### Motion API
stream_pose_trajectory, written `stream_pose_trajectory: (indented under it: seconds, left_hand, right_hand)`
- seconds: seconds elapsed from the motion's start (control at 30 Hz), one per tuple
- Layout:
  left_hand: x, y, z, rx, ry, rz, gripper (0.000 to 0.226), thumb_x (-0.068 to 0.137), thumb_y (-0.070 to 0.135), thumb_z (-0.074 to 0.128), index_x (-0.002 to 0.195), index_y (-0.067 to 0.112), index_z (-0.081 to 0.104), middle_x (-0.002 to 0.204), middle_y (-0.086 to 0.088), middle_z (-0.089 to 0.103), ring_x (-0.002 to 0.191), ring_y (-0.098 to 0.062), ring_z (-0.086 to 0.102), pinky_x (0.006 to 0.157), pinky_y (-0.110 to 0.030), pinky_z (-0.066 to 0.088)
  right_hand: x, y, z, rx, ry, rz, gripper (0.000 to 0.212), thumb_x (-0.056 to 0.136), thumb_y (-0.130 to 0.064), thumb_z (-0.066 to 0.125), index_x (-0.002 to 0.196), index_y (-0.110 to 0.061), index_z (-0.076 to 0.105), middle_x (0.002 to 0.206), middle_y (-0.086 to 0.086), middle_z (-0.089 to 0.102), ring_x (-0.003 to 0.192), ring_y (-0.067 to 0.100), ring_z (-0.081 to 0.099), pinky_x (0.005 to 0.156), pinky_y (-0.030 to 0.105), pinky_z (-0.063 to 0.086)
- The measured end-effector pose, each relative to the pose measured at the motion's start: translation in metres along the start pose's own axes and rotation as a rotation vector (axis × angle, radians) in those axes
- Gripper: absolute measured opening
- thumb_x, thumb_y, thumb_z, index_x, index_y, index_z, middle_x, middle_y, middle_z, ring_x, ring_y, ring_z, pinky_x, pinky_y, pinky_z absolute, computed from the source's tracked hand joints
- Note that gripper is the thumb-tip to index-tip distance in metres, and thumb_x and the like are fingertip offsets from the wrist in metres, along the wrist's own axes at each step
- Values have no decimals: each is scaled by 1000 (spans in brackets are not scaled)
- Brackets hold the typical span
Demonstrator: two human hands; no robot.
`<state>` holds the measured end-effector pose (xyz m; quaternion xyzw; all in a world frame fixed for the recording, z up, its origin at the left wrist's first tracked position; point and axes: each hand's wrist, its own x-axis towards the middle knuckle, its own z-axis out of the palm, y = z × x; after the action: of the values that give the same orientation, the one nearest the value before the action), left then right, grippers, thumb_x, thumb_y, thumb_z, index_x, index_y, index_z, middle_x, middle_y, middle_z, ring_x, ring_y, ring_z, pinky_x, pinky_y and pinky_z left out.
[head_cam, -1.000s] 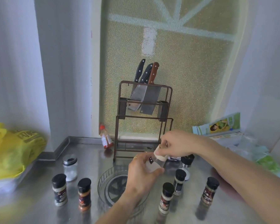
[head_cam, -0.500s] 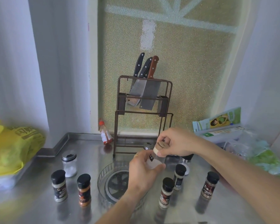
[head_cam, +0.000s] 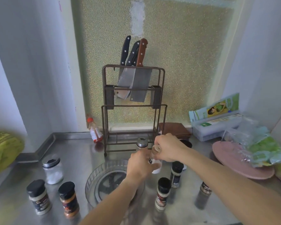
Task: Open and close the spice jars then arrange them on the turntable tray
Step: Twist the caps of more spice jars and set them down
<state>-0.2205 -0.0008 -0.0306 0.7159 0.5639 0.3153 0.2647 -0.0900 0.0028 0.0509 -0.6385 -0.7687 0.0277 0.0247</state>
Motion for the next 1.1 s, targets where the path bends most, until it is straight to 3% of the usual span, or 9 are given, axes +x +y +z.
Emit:
stream_pose_trajectory:
  seconds: [0.1, 0.2, 0.43, 0.5, 0.57, 0.67, 0.77, 0.93, 1.1]
  left_hand:
    - [9, -12, 13, 18, -18, -37, 43, 64, 42, 85, 100, 26, 69, 94, 9, 75, 94, -18, 69, 85, -40, 59]
    - [11, -20, 22, 91, -49, -31, 45, 65, 42, 86, 100, 24, 63, 95, 6, 73, 92, -19, 67, 84, -39, 58]
    - [19, -31, 30, 202, -87, -5, 44, 71, 40, 84, 107, 25, 65, 105, 6, 74, 100, -18, 67, 90, -35, 55]
    - [21, -30, 25, 245, -147, 9, 38, 73, 30, 80, 108, 23, 66, 107, 3, 72, 101, -20, 67, 90, -36, 56]
    - [25, -28, 14, 286, -159, 39, 27, 75, 16, 69, 102, 20, 68, 103, -1, 72, 98, -24, 67, 87, -39, 58]
    - [39, -29, -8, 225, 34, 45, 26, 79, 7, 57, 99, 16, 71, 97, -4, 75, 93, -27, 69, 82, -38, 60]
    - [59, -33, -21, 175, 242, 76, 40, 85, 13, 68, 123, 22, 65, 115, -2, 68, 107, -23, 65, 88, -32, 53]
    - [85, -41, -6, 222, 78, 48, 68, 82, 21, 77, 142, 29, 45, 128, -7, 54, 113, -25, 58, 89, -28, 45]
    - [97, -46, 13, 259, 15, 69, 62, 81, 23, 76, 135, 28, 46, 116, -6, 59, 107, -28, 59, 89, -35, 50]
  right_hand:
    - [7, 0, 13, -41, -27, -1, 43, 79, -35, 80, 107, -6, 67, 103, 11, 71, 94, 30, 66, 68, 35, 44]
    - [10, 3, 30, -51, -55, 9, 43, 77, -31, 83, 108, -5, 68, 102, 13, 72, 92, 30, 67, 68, 35, 49]
    - [7, 5, 41, -62, -31, -18, 34, 81, -26, 76, 104, -3, 67, 99, 14, 72, 89, 31, 68, 62, 33, 41]
    - [6, 7, 40, -41, -35, -28, 46, 80, -31, 77, 116, -7, 63, 106, 11, 71, 97, 30, 67, 68, 34, 47]
    - [3, 17, 28, 37, 20, -31, 61, 82, -41, 76, 133, -15, 54, 120, 5, 65, 110, 26, 62, 84, 37, 51]
    - [3, 48, 1, 82, 196, 32, 58, 86, -43, 73, 137, -23, 54, 127, 0, 64, 111, 18, 63, 92, 34, 53]
    - [6, 82, -5, 37, 247, 207, 65, 82, -50, 74, 138, -23, 53, 132, 3, 61, 117, 22, 61, 94, 37, 53]
    - [13, 108, 31, 63, 119, 325, 77, 74, -55, 78, 137, -23, 49, 125, 6, 61, 113, 25, 61, 82, 34, 50]
    - [19, 117, 59, 147, 194, 326, 67, 70, -38, 84, 123, -27, 44, 113, 7, 65, 103, 28, 62, 78, 37, 52]
